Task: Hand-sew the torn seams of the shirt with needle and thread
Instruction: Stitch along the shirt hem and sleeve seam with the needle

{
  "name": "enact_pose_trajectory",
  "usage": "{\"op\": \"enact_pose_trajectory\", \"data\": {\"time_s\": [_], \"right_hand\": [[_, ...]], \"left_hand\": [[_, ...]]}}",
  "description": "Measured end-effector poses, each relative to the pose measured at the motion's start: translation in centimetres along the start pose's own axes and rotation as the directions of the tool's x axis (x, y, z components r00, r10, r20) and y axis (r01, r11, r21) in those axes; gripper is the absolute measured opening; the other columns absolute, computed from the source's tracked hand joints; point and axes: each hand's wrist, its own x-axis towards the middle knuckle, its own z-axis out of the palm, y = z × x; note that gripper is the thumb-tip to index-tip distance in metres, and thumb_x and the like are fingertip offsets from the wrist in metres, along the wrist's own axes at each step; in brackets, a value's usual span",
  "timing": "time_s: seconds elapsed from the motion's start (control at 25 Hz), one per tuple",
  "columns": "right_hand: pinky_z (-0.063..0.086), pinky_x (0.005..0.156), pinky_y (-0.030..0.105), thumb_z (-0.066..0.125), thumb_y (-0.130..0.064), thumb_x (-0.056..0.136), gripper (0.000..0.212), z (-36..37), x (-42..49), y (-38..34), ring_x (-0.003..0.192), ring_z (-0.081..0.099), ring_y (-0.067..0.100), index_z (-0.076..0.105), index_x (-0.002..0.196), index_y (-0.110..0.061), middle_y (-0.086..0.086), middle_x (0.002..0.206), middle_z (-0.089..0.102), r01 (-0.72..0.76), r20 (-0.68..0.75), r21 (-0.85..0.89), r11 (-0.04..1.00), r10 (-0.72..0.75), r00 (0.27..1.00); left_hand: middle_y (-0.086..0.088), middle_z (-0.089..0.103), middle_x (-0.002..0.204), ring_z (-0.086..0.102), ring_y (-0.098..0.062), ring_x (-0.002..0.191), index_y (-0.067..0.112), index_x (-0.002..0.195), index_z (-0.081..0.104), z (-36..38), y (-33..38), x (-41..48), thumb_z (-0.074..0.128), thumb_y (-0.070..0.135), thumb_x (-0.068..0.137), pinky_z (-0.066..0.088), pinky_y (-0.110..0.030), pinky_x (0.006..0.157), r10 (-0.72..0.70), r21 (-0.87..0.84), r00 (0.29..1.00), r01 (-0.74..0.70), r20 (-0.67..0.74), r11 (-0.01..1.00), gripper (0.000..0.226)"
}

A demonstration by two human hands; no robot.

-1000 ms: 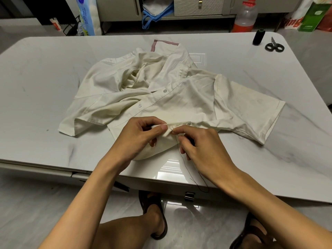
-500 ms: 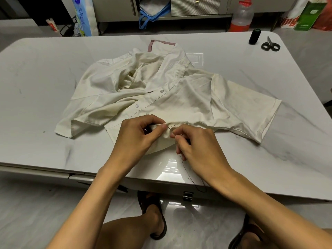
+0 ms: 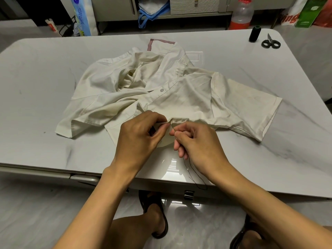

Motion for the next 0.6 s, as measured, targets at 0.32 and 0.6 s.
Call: {"op": "enact_pose_trajectory", "data": {"time_s": [0.32,0.6], "right_hand": [[0.040,0.049,0.017,0.054,-0.007,0.094,0.018,-0.03,0.02,0.07,0.045,0.054,0.009,0.068,0.085,-0.014,0.000,0.057,0.063,0.019,-0.013,0.007,1.000,-0.019,1.000],[0.040,0.050,0.019,0.056,-0.011,0.095,0.016,-0.09,-0.09,-0.16,0.045,0.052,0.009,0.067,0.085,-0.015,0.000,0.057,0.063,0.022,-0.004,0.037,0.999,-0.021,1.000]], "left_hand": [[0.001,0.067,0.075,0.053,-0.007,0.063,0.007,0.083,0.073,0.03,-0.07,-0.07,0.079,0.006,0.085,0.041,-0.015,0.059,0.083,-0.026,0.996,-0.084,-0.010,0.996,0.006],[-0.002,0.067,0.075,0.059,-0.019,0.064,0.007,0.082,0.074,0.06,-0.05,-0.11,0.075,0.009,0.088,0.046,-0.032,0.058,0.147,-0.032,0.989,-0.147,0.002,0.989,0.007]]}}
